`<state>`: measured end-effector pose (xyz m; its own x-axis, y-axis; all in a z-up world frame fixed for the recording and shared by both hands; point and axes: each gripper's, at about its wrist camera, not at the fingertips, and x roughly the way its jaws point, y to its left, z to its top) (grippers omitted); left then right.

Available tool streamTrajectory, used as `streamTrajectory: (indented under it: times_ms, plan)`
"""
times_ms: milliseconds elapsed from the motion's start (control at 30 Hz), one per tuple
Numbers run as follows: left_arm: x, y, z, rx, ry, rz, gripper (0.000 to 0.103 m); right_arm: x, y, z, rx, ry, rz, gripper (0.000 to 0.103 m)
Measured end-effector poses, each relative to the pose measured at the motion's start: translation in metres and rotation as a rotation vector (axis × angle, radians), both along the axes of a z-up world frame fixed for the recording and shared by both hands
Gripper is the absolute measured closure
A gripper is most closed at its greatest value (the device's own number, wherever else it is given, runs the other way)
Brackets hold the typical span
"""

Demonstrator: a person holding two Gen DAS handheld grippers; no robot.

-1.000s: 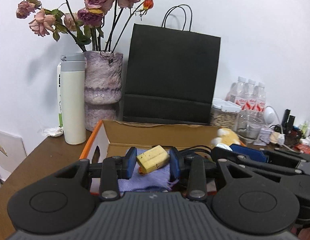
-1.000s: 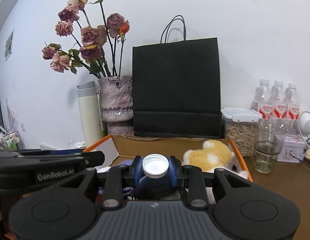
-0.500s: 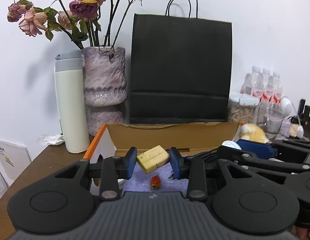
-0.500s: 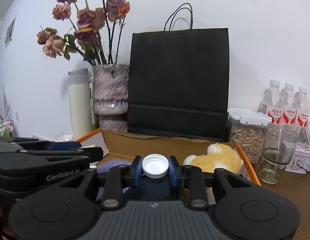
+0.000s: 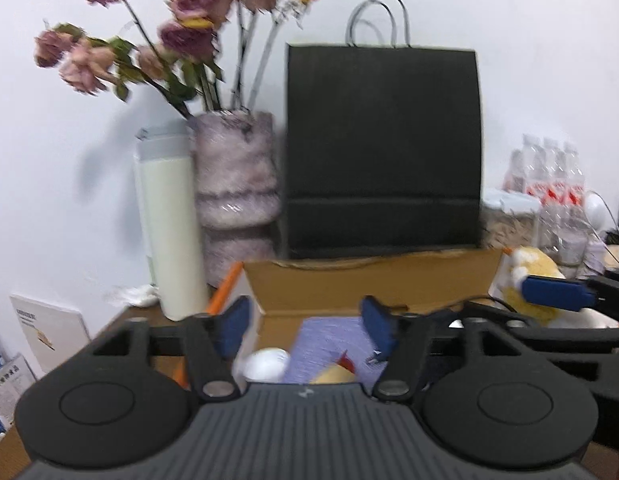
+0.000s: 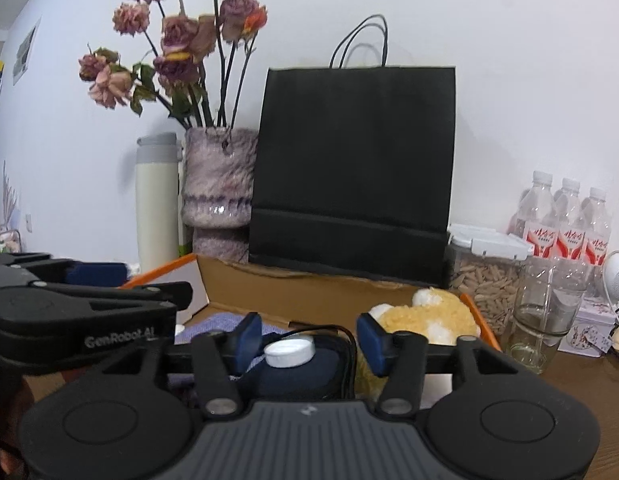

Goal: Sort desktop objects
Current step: 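Open left tool to drop cork block while right tool releases cap into box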

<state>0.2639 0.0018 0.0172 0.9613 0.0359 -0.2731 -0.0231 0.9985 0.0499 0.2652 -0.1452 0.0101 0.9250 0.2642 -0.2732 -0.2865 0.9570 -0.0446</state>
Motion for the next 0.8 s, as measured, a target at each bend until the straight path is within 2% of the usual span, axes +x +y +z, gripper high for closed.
streamTrajectory:
  times_ms: [33,100,133,233,533,800]
  plan:
    - [-0.001,0.002,0.001,-0.005,-0.01,0.018,0.02,-0.001,-0.001,0.001,0.007,-0.007,-0.003,0.043]
    - [-0.004,0.007,0.003,-0.018,-0.037,0.06,0.004,-0.005,-0.003,0.004,0.015,-0.02,-0.013,0.033]
    - [-0.005,0.01,0.004,-0.024,-0.046,0.075,0.001,-0.007,-0.004,0.005,0.017,-0.03,-0.021,0.026]
    - [-0.009,0.015,0.006,-0.052,-0.064,0.08,0.0,-0.011,-0.007,0.007,0.03,-0.045,-0.035,0.0]
    - [-0.032,0.009,0.011,-0.043,-0.093,0.054,0.0,-0.033,-0.016,0.009,0.033,-0.061,-0.043,0.0]
    - [-0.076,0.0,0.007,-0.037,-0.09,0.013,0.0,-0.074,-0.031,0.009,0.029,-0.056,-0.051,0.0]
